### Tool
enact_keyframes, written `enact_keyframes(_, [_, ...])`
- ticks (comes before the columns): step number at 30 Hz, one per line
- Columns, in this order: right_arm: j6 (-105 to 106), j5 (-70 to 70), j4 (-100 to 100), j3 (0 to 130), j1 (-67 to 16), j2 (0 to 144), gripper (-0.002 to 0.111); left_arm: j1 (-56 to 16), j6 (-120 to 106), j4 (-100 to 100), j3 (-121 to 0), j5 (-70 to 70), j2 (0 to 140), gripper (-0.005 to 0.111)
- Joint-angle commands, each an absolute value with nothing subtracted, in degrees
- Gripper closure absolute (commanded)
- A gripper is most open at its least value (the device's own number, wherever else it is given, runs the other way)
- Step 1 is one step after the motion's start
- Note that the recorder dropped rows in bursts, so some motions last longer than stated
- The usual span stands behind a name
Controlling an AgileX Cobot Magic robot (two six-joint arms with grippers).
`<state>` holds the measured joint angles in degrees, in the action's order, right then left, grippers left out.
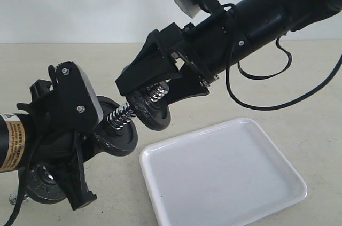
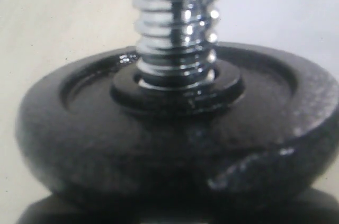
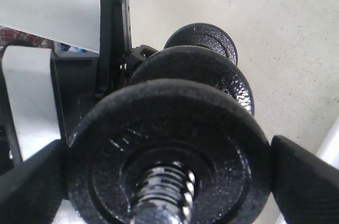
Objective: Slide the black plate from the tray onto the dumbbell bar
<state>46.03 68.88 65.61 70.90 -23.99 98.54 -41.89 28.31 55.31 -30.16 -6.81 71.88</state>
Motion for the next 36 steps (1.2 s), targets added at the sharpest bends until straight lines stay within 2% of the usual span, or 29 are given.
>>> enact_keyframes(1, [46.2,70.0,68.5,71.5,-24.0,98.0,0.108,-41.9,28.3,59.4,-32.7,28.1,69.5,0.102])
enact_keyframes(8, [46.5,69.7,68.5,71.5,-24.0,98.0,0.108,-41.9,28.3,59.0,-32.7,26.9,69.5,0.102])
enact_keyframes(11, [46.5,69.7,68.3,71.5,-24.0,98.0,0.100,-41.9,28.3,59.0,-32.7,26.9,69.5,0.102])
enact_keyframes(14, [46.5,69.9,68.3,71.5,-24.0,98.0,0.075,-41.9,28.3,59.0,-32.7,26.9,69.5,0.102])
enact_keyframes(18, [46.5,69.1,68.3,71.5,-24.0,98.0,0.024,-41.9,28.3,59.0,-32.7,26.9,69.5,0.102])
enact_keyframes(19, [46.8,68.5,68.3,71.5,-24.0,98.0,0.015,-41.9,28.3,59.0,-32.7,26.8,69.5,0.102])
enact_keyframes(20, [47.1,68.4,68.3,71.5,-24.0,98.0,0.012,-41.9,28.3,59.0,-32.7,26.8,69.5,0.102])
enact_keyframes(36, [49.6,63.3,68.2,71.5,-23.9,98.0,0.011,-41.9,28.7,59.0,-32.7,23.0,69.5,0.102])
